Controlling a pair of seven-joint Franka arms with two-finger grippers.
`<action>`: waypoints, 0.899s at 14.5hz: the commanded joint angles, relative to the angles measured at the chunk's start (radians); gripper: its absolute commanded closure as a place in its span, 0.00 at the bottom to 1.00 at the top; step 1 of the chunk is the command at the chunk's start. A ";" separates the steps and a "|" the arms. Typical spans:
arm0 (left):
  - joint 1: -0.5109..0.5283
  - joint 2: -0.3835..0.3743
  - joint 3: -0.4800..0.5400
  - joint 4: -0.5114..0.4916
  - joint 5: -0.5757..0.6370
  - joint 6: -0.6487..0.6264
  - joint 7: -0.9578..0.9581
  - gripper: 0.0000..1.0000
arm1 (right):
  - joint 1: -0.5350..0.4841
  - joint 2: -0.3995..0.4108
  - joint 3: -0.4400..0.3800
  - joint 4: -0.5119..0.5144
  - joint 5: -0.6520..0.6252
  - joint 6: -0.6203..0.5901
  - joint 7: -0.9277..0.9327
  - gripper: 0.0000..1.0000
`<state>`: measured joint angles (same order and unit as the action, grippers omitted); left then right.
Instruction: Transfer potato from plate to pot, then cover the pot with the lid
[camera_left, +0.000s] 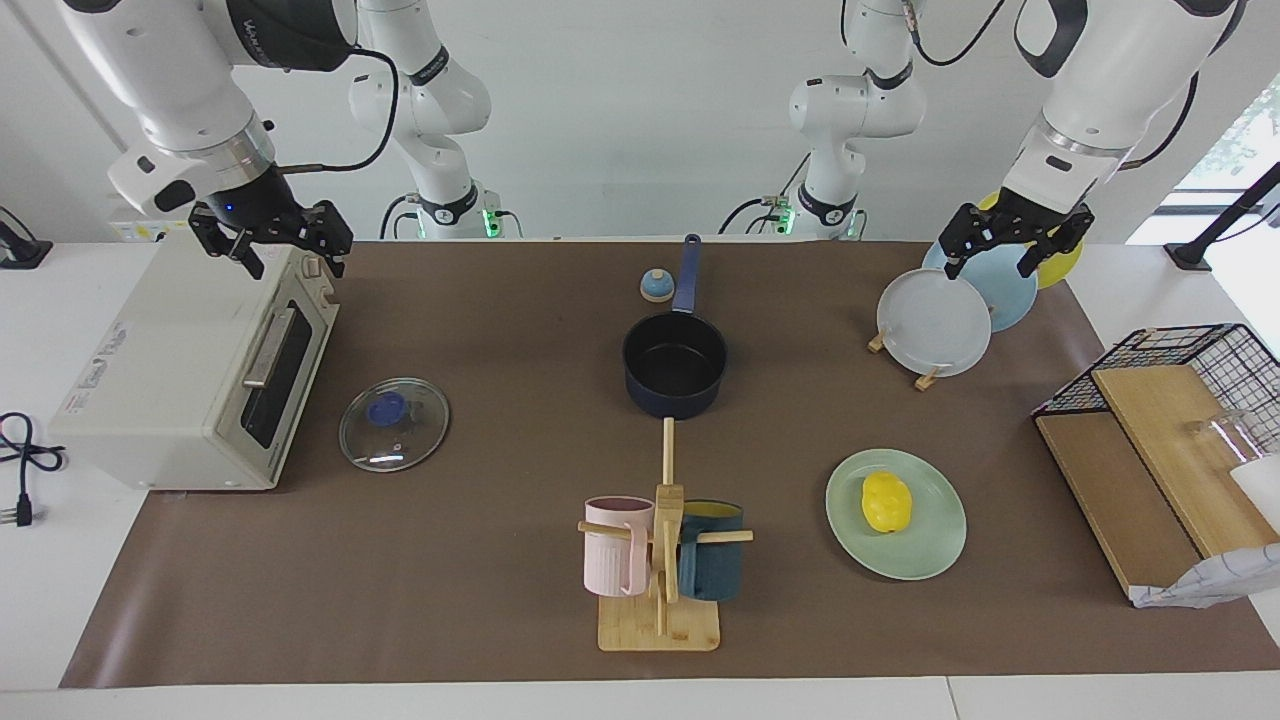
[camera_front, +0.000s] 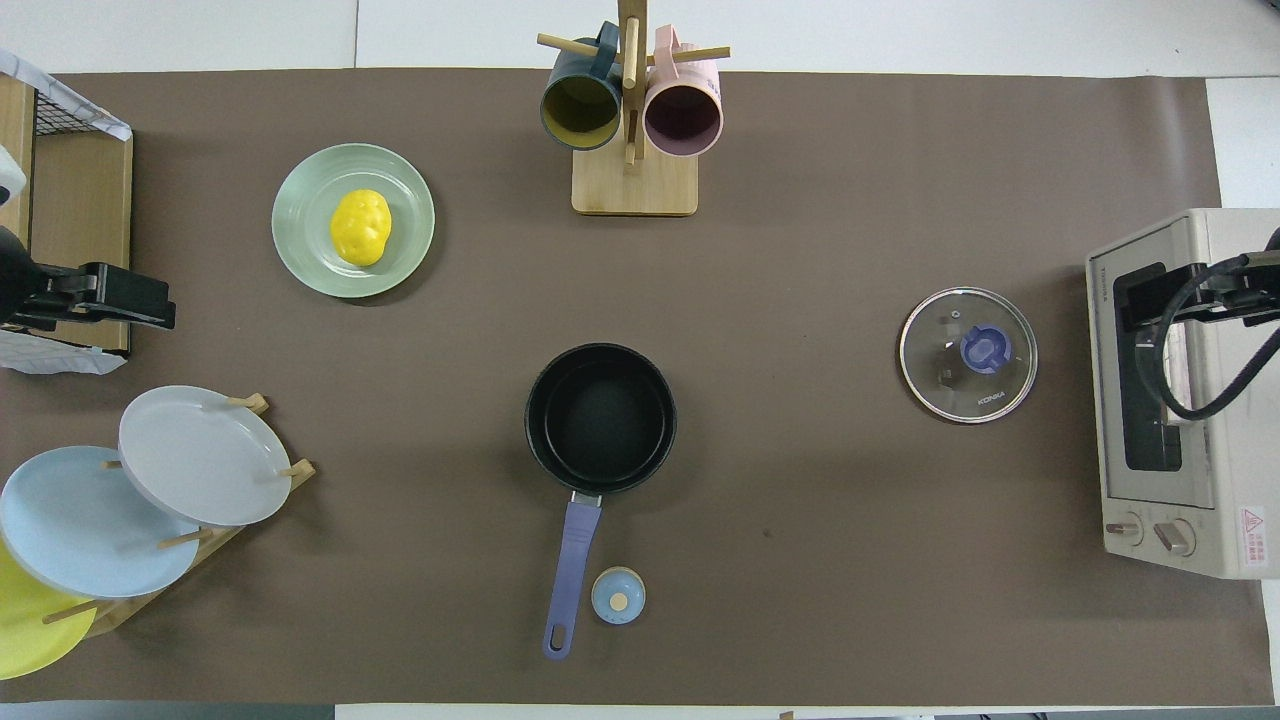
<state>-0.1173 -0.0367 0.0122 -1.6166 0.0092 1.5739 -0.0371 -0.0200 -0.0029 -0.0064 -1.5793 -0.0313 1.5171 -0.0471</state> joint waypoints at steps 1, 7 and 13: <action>-0.008 -0.018 0.005 -0.026 -0.012 0.015 0.044 0.00 | -0.012 -0.008 0.008 -0.018 0.013 0.031 0.012 0.00; 0.002 -0.022 0.003 -0.040 -0.012 0.040 0.052 0.00 | -0.009 -0.006 0.008 -0.018 0.011 0.035 0.012 0.00; -0.004 -0.017 0.003 -0.049 -0.014 0.090 0.052 0.00 | 0.018 -0.006 0.013 -0.134 0.018 0.161 0.003 0.00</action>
<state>-0.1172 -0.0367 0.0121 -1.6357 0.0080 1.6276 -0.0025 -0.0143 -0.0004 -0.0002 -1.6216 -0.0279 1.5891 -0.0471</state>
